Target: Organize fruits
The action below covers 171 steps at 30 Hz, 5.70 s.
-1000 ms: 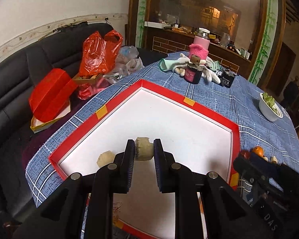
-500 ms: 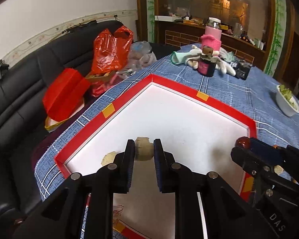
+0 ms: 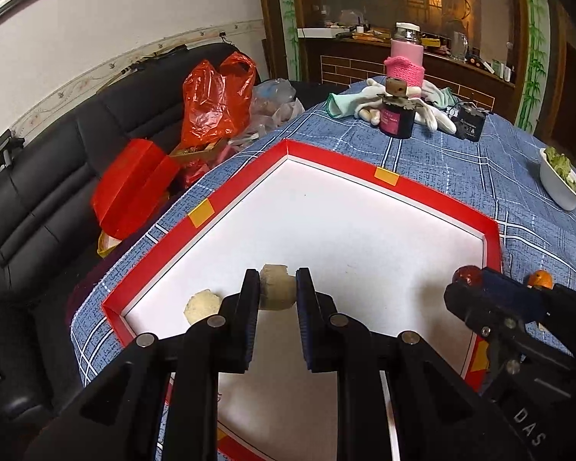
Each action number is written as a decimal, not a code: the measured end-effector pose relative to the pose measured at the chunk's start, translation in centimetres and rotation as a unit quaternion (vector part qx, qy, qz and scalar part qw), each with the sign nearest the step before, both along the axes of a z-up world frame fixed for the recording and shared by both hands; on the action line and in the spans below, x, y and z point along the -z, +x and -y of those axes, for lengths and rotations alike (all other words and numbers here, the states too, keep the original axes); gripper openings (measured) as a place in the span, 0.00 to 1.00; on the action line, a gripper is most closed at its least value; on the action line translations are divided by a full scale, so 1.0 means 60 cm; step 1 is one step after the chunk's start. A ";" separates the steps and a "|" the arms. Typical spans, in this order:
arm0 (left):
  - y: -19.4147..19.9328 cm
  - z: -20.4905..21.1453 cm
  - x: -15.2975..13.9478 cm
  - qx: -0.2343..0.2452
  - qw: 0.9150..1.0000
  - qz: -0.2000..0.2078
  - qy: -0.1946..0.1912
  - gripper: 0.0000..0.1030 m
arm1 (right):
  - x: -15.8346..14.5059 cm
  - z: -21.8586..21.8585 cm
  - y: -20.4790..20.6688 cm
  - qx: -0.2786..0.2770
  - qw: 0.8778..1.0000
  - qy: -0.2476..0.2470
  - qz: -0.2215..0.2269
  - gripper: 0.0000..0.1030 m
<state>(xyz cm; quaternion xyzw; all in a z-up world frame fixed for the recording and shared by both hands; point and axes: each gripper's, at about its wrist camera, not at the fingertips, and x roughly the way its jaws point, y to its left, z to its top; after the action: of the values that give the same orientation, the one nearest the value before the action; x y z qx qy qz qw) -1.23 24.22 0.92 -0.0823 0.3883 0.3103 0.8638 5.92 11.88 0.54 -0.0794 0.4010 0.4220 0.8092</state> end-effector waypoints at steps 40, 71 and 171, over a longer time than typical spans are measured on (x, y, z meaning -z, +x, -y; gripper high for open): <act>0.000 0.000 0.031 0.025 0.999 -0.029 -0.027 0.17 | 0.036 -0.003 0.009 0.015 1.000 -0.022 -0.009 0.27; -0.024 0.077 -0.001 0.096 0.994 0.020 -0.052 0.73 | -0.035 0.322 0.040 0.210 0.976 -0.038 0.039 0.62; -0.061 0.070 -0.016 0.112 0.983 0.062 -0.129 0.19 | -0.042 0.237 -0.101 0.164 0.986 -0.019 0.035 0.29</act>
<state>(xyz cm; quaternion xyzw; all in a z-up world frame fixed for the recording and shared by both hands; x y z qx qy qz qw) -4.91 20.05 1.90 -0.1681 0.3777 0.1535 0.8975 -0.13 -2.36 3.07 -0.0431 0.3878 0.2722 0.8796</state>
